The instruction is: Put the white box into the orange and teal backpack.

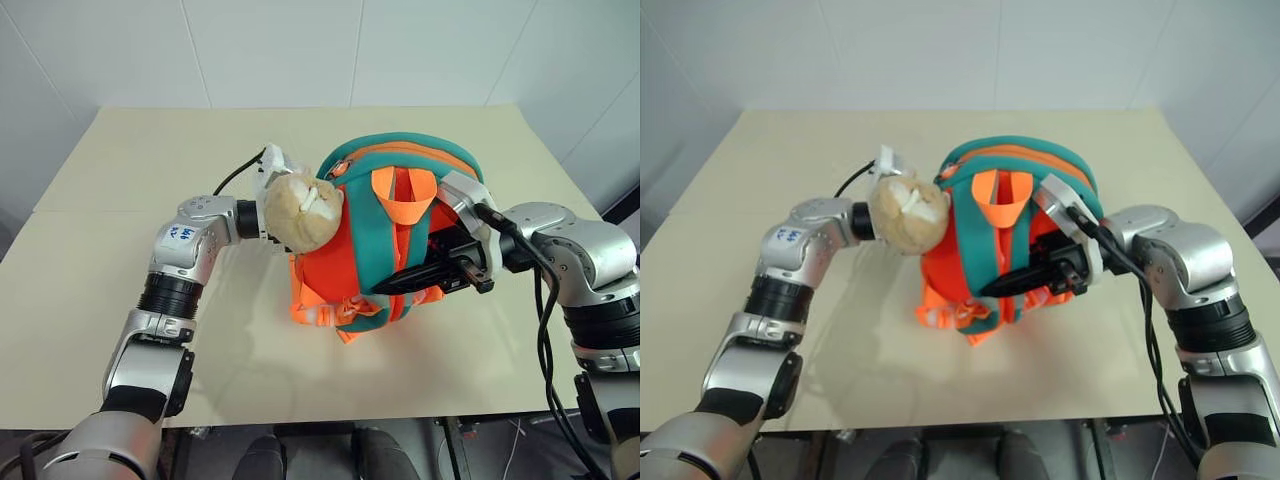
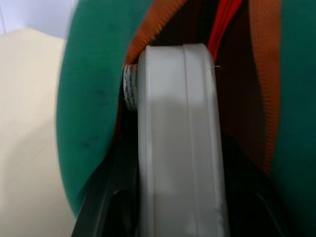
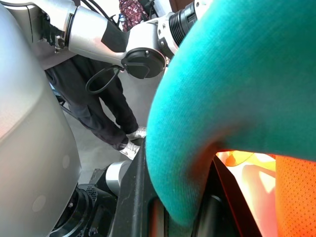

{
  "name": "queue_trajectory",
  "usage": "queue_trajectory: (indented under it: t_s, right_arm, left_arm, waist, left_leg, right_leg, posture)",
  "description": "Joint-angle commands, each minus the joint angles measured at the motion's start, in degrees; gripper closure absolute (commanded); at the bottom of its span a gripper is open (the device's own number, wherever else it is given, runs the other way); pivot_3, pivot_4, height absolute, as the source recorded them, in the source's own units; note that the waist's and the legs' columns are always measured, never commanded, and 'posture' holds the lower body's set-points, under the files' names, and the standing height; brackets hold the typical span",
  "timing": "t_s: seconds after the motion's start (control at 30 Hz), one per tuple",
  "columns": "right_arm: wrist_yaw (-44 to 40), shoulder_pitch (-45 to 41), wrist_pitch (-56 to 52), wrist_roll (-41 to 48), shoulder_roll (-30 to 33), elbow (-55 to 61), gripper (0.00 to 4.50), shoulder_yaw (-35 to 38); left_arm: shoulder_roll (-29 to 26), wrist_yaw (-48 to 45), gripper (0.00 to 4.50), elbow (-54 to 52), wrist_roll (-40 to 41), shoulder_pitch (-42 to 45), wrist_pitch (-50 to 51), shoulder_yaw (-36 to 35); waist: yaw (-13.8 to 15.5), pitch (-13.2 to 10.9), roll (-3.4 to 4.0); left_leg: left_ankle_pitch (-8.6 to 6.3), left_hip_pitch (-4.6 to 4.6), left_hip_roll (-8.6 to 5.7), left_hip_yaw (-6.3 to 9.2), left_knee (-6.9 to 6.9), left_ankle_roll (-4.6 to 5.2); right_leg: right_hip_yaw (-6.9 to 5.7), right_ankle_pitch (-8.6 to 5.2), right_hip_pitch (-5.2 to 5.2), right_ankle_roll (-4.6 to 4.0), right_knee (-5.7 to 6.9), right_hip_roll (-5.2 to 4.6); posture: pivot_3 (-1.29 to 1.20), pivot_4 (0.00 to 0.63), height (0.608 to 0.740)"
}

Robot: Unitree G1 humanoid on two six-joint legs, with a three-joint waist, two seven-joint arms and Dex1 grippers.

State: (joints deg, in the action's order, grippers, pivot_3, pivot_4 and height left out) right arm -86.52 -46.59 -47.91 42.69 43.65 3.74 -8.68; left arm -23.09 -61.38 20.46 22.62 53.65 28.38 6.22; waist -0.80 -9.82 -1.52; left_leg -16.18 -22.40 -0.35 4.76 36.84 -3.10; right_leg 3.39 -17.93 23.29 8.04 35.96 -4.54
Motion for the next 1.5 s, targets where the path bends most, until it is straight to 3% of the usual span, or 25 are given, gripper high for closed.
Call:
queue_trajectory:
  t_s: [0.03, 0.07, 0.1, 0.3, 0.4, 0.8, 0.97, 1.07, 1.43, 1.47, 1.5]
  right_arm:
    - [-0.73, -1.05, 0.28, 0.24, -0.27, 0.69, 3.91, 0.6]
    - [-0.74, -0.99, 0.27, 0.23, -0.26, 0.76, 3.91, 0.62]
    - [-0.76, -0.94, 0.27, 0.21, -0.25, 0.79, 3.91, 0.61]
    - [-0.58, -0.74, 0.47, -0.06, -0.39, 0.9, 3.91, 0.65]
    - [-0.63, -0.56, 0.42, -0.18, -0.29, 1.11, 3.91, 0.87]
    - [-0.23, -0.35, 0.36, -0.66, -0.42, 1.14, 3.91, 0.82]
    - [-0.18, -0.39, 0.33, -0.9, -0.67, 1.02, 3.91, 0.6]
    - [-0.15, -0.93, 0.52, -1.27, -1.16, 0.58, 3.91, 0.21]
    - [-0.38, -0.55, 0.12, -1.59, -0.5, 1.06, 3.91, 0.97]
    - [-0.41, -0.45, 0.12, -1.55, -0.39, 1.12, 3.91, 1.03]
    - [-0.43, -0.37, 0.08, -1.52, -0.31, 1.13, 3.91, 1.08]
  left_arm:
    - [-0.84, 1.53, 3.09, 0.31, -5.84, -1.35, 1.66, 5.1]
    - [-1.23, 2.14, 3.09, 1.02, -7.07, -0.97, 1.52, 5.64]
    - [-1.52, 2.39, 2.36, 1.62, -7.96, -0.67, 0.98, 5.95]
    - [-2.17, 3.38, 0.66, 1.05, -8.82, 1.91, 2.48, 4.59]
    - [-3.41, 2.98, 0.01, -1.9, -8.51, 2.9, 4.29, 3.86]
    - [-12.35, 1.73, 0.01, -18.75, -4.99, 0.83, 10.19, -0.51]
    - [-13.18, 3.39, 0.01, -21.96, -2.96, -1.05, 12.93, -2.67]
    - [-12.99, 4.37, 0.48, -22.1, -2.81, -1.35, 14.31, -3.05]
    - [-21.13, 3.71, 3.94, -29.65, 3.25, -3.6, 21.25, -8.73]
    - [-21.99, 3.81, 4.22, -30.6, 3.71, -4.13, 21.56, -9.33]
    - [-22.96, 3.75, 4.22, -31.74, 4.42, -4.71, 21.76, -10.34]
  waist:
    - [0.42, 0.0, 0.0]
    - [0.64, 0.0, 0.0]
    - [0.76, 0.0, 0.0]
    - [0.72, 0.0, 0.0]
    - [0.69, -0.01, 0.01]
    - [0.34, -0.11, 0.18]
    - [0.71, -0.12, 0.18]
    - [0.72, -0.12, 0.18]
    - [0.5, -0.13, 0.2]
    - [0.53, -0.13, 0.2]
    - [0.55, -0.13, 0.2]
  left_leg:
    - [-0.02, 0.02, 0.0, 0.0, 0.03, 0.04]
    - [-0.06, 0.02, 0.0, 0.0, 0.07, 0.1]
    - [-0.07, 0.05, 0.0, 0.0, 0.11, 0.12]
    - [-0.1, 0.22, -0.03, 0.05, 0.23, 0.18]
    - [-0.1, 0.22, -0.02, 0.06, 0.21, 0.18]
    - [-0.09, 0.0, 0.02, 0.01, 0.03, 0.15]
    - [-0.07, -0.11, 0.02, -0.1, -0.04, 0.1]
    - [-0.09, -0.14, 0.01, -0.1, 0.04, 0.14]
    - [-0.09, -0.13, 0.04, -0.16, -0.05, 0.13]
    - [-0.09, -0.13, 0.04, -0.16, -0.05, 0.13]
    - [-0.09, -0.12, 0.04, -0.17, -0.05, 0.13]
  right_leg:
    - [0.0, 0.0, -0.02, 0.0, -0.02, 0.0]
    - [0.0, 0.0, -0.03, 0.0, -0.02, 0.0]
    - [0.0, 0.0, -0.07, 0.0, -0.01, 0.0]
    - [-0.02, 0.06, -0.39, 0.06, -0.06, 0.01]
    - [-0.03, 0.07, -0.39, 0.07, -0.08, 0.01]
    - [0.0, 0.07, -0.08, 0.07, -0.03, 0.03]
    - [0.01, 0.07, 0.07, 0.07, -0.05, 0.0]
    - [0.01, 0.07, 0.06, 0.07, -0.05, 0.0]
    - [0.02, 0.07, 0.14, 0.06, -0.03, 0.0]
    - [0.02, 0.07, 0.13, 0.06, -0.04, 0.0]
    - [0.02, 0.07, 0.13, 0.06, -0.05, -0.01]
  posture:
    - [0.0, 0.15, 0.74]
    - [0.0, 0.15, 0.74]
    - [0.0, 0.15, 0.74]
    - [0.0, 0.15, 0.74]
    - [0.0, 0.15, 0.74]
    - [0.0, 0.15, 0.74]
    - [0.0, 0.15, 0.74]
    - [0.0, 0.15, 0.74]
    - [0.0, 0.15, 0.74]
    - [0.0, 0.15, 0.74]
    - [0.0, 0.15, 0.74]
